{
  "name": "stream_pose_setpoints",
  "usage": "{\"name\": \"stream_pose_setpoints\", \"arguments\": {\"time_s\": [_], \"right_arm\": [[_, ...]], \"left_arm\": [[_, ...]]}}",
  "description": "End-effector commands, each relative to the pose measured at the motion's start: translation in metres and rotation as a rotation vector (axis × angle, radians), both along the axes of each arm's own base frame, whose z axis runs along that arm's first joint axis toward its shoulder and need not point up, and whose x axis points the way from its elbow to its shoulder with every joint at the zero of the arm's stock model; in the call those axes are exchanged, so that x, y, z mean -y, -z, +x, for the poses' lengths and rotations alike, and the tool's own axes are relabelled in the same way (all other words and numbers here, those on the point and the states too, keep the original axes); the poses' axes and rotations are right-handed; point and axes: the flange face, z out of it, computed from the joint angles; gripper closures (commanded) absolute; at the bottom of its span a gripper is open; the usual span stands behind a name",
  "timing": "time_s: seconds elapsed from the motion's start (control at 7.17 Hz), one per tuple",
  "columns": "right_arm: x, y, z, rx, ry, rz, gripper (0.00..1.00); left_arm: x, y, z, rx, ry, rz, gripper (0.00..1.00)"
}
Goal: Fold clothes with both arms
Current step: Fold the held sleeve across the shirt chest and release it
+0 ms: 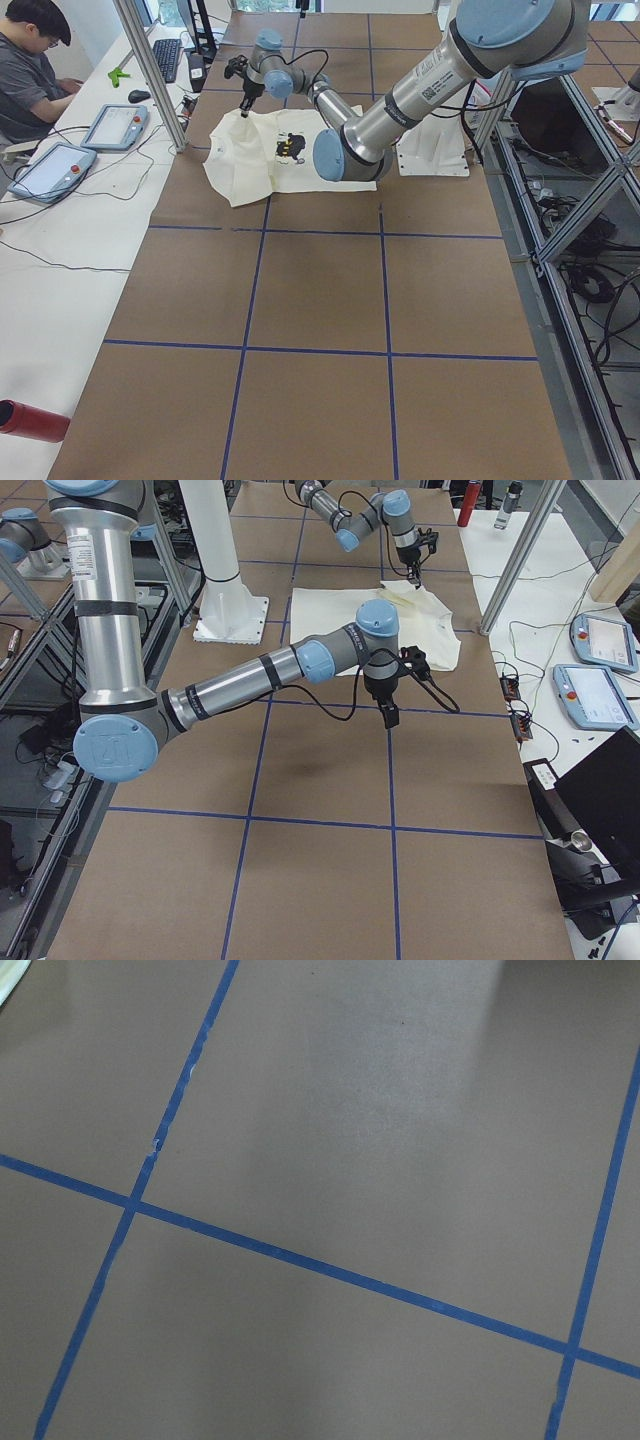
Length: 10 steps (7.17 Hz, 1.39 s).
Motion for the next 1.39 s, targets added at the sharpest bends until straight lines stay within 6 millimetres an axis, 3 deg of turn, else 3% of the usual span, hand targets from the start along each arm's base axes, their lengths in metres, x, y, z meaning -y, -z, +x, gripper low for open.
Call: {"name": "stream_pose_setpoints", "arguments": {"time_s": [0.0,0.14,0.28,0.42,0.56,0.7,0.98,1.25], "right_arm": [[0.000,0.000,0.003,0.001,-0.006,-0.002,0.00],[0.000,-0.001,0.003,0.000,-0.005,-0.001,0.00],[0.000,0.000,0.002,0.001,-0.004,0.000,0.00],[0.000,0.000,0.003,0.000,-0.007,0.000,0.00],[0.000,0.000,0.003,0.001,-0.006,0.000,0.00],[0.001,0.000,0.003,0.000,-0.005,0.000,0.00],[0.002,0.002,0.002,0.005,-0.003,0.004,0.00],[0.008,0.014,-0.004,0.019,-0.010,0.006,0.00]], "left_arm": [[-0.057,0.018,0.077,-0.048,0.001,0.090,1.00],[-0.075,0.013,0.098,-0.084,-0.023,0.117,1.00],[-0.083,0.012,0.107,-0.102,-0.036,0.130,1.00],[-0.083,0.013,0.107,-0.109,-0.037,0.133,0.85],[-0.084,0.015,0.107,-0.135,-0.035,0.143,0.50],[-0.084,0.018,0.106,-0.154,-0.032,0.150,0.01],[-0.081,0.029,0.097,-0.189,-0.017,0.116,0.00],[-0.050,0.018,0.051,-0.158,-0.106,0.028,0.00]]}}
